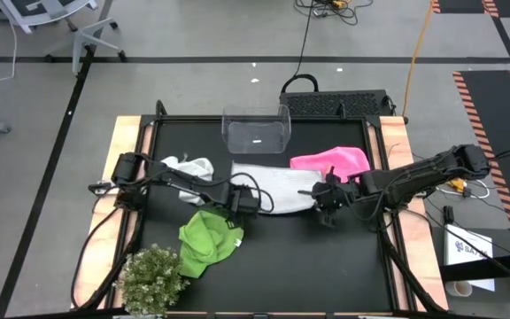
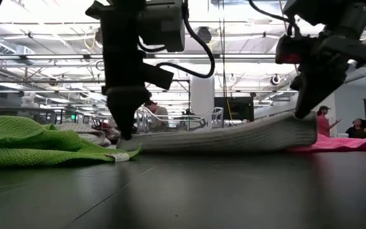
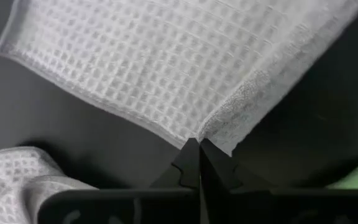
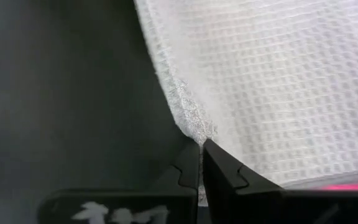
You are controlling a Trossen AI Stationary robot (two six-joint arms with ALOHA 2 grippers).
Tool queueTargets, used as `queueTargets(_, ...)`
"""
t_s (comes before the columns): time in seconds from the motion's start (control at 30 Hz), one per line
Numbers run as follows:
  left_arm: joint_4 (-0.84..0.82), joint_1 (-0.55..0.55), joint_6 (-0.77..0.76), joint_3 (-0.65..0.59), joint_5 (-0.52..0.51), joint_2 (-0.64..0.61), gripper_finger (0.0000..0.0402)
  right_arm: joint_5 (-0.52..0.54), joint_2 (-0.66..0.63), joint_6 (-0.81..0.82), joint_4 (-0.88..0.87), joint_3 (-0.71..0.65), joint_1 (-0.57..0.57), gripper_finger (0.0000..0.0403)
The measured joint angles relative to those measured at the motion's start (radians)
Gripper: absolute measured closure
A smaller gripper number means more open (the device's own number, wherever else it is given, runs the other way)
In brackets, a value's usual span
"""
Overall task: Fold microfiber towels
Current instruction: Fold the right gray microfiber cloth
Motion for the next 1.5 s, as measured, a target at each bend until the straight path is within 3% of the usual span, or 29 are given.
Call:
queueTargets(0.33,0.005,0.104,0.001,0.000,-0.160,-0.130,0.0401,-0.002,-0.011,-0.025,0.006,-0.001,-0.139,0.0402)
queueTargets(0.7,0.036,0.224,0.058,-0.001,-0.193,-0.130,0.0401,-0.001,-0.035,-0.045,0.042,-0.001,-0.294,0.0403)
queueTargets(1.17,0.188,0.323,0.160,-0.019,-0.136,-0.123,0.0401,-0.002,-0.035,-0.095,0.004,-0.001,-0.416,0.0403)
queueTargets(1.33,0.196,0.338,0.160,-0.052,-0.061,-0.090,0.0401,-0.001,-0.035,-0.124,0.005,-0.001,-0.434,0.0403)
queueTargets(1.5,0.197,0.342,0.166,-0.062,-0.104,-0.063,0.0393,0.001,-0.031,-0.158,0.009,0.000,-0.456,0.0382)
